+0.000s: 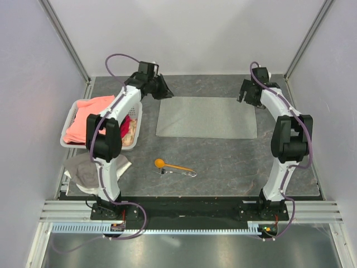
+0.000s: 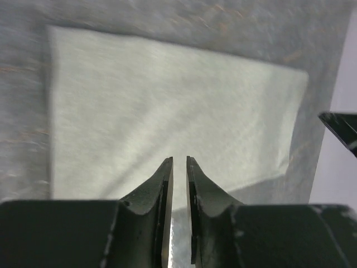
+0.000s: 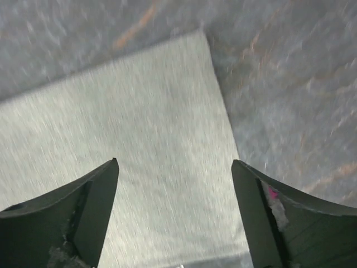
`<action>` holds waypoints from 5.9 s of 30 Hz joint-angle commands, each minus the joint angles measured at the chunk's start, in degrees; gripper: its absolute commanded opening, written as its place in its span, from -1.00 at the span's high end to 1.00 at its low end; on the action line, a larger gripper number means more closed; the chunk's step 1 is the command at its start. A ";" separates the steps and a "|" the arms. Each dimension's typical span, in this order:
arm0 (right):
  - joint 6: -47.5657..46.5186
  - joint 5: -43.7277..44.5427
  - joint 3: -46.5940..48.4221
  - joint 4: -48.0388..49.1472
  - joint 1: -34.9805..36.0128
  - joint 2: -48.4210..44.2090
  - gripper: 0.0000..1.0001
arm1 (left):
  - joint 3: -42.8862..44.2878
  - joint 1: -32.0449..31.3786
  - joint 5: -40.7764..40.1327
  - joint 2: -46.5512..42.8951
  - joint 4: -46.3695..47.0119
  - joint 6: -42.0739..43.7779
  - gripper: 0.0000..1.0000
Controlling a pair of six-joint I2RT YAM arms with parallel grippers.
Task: Fold the napkin into a case and place the utensils inside
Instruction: Pick up the rectangle-folded napkin from the center of the board, then fold the rectangle-folded napkin at the center of the board.
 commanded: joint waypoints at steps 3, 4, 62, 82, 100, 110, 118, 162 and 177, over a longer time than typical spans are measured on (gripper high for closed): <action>-3.49 -3.21 -5.31 0.57 -3.54 -3.89 -0.86 | -4.14 -11.99 -2.33 -1.03 -0.25 5.15 0.65; -5.77 -3.57 -5.14 0.65 -4.00 -3.45 -0.81 | -4.23 -13.65 -2.77 -0.59 -0.25 5.15 0.67; -15.98 -8.32 -12.16 2.58 -3.83 8.94 0.10 | 5.35 -12.18 3.11 8.91 -1.75 4.10 0.74; -14.58 -11.75 -12.25 5.05 -4.53 2.10 1.00 | 7.46 -10.07 1.88 15.04 -1.66 3.40 0.77; -11.50 1.25 -11.90 -1.54 -9.45 -7.22 1.00 | 1.84 -18.93 3.29 16.11 2.73 -5.04 0.82; -12.64 0.91 -12.34 -2.51 -8.22 -9.95 1.00 | 1.49 -19.48 5.31 10.85 3.88 -5.83 0.81; -11.16 1.08 -12.16 -4.00 -1.99 -10.22 1.00 | -5.00 -12.18 4.78 5.30 3.01 -3.38 0.81; 14.86 -0.85 -3.90 0.65 33.79 -4.86 1.00 | -20.40 -10.51 -0.14 1.87 7.31 -1.70 0.83; 18.99 -5.42 -3.29 5.31 36.16 -0.73 1.00 | -20.75 -10.51 -0.49 1.35 7.40 -1.53 0.82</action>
